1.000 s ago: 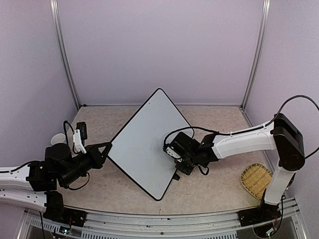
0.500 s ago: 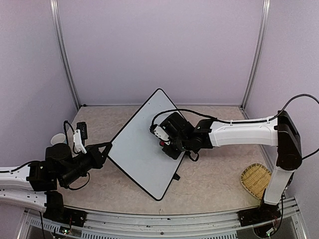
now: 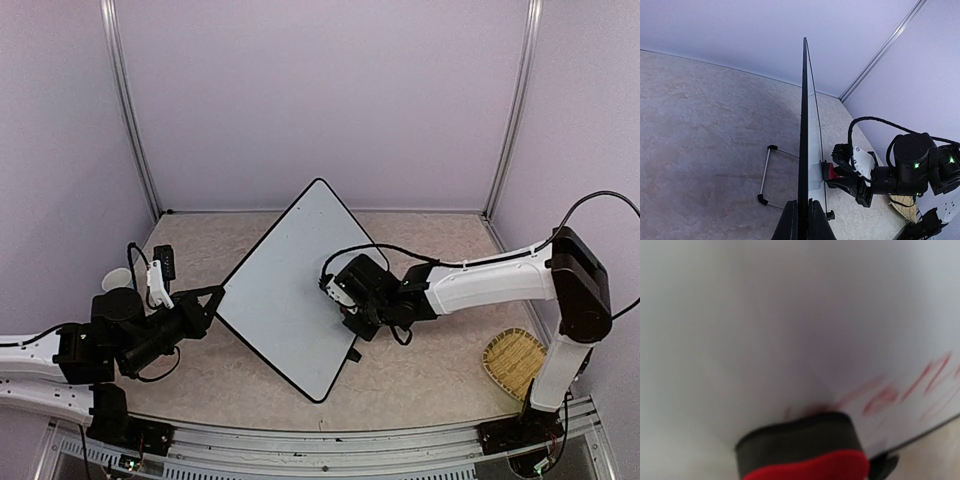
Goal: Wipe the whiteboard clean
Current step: Erase the whiteboard at the center of the board.
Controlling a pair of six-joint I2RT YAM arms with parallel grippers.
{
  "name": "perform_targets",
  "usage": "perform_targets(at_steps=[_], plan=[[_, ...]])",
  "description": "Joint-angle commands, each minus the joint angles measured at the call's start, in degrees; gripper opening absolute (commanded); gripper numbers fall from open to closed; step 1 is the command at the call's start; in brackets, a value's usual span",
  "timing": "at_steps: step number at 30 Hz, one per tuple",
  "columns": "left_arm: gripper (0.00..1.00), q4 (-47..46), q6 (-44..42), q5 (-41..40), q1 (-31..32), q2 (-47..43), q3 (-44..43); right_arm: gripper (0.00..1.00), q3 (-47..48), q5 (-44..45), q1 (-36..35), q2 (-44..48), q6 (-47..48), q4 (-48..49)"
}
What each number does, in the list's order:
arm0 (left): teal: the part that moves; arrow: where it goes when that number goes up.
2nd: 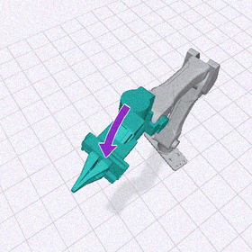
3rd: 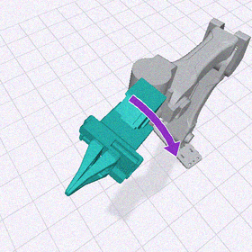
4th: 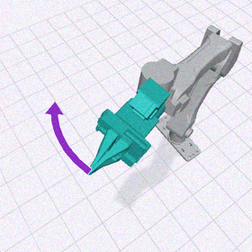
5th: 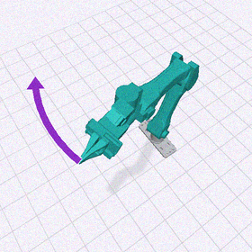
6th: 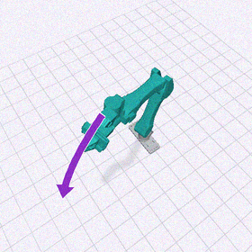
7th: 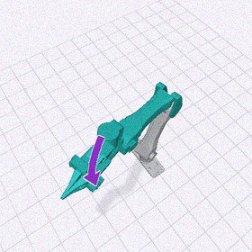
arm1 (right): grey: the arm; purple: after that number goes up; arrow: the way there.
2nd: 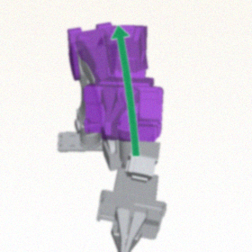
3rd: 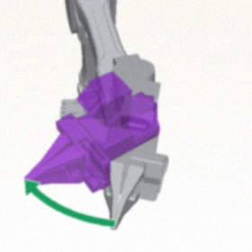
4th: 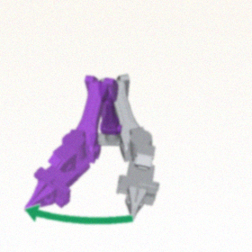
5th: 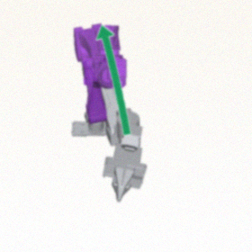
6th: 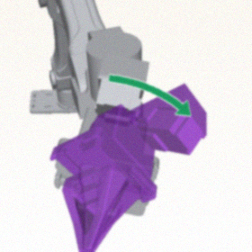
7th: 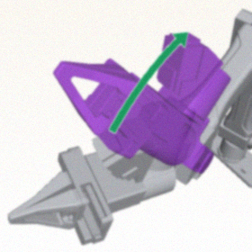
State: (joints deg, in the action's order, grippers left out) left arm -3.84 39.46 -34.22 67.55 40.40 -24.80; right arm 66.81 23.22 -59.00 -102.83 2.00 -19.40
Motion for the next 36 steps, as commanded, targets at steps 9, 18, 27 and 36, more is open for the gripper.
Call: perform_targets(at_steps=[9, 18, 27, 36], plan=[[0.0, 4.64, -3.43, 7.59, 1.09, 2.11, 0.81, 0.21, -6.33, -3.21, 0.2, -0.89, -1.09, 0.7], [0.0, 4.26, -3.22, 7.85, 1.09, 2.59, 0.98, 0.21, 3.51, -1.82, 0.25, -2.13, 1.49, -1.66], [0.0, 4.8, -3.08, 7.34, 1.1, 1.02, 1.75, 0.21, 11.59, -1.12, 0.29, -5.12, 3.31, -3.72], [0.0, 5.27, -3.05, 7.19, 1.14, 0.09, 2.27, 0.21, 7.28, -1.69, 1.7, -5.5, 2.5, -2.64]])
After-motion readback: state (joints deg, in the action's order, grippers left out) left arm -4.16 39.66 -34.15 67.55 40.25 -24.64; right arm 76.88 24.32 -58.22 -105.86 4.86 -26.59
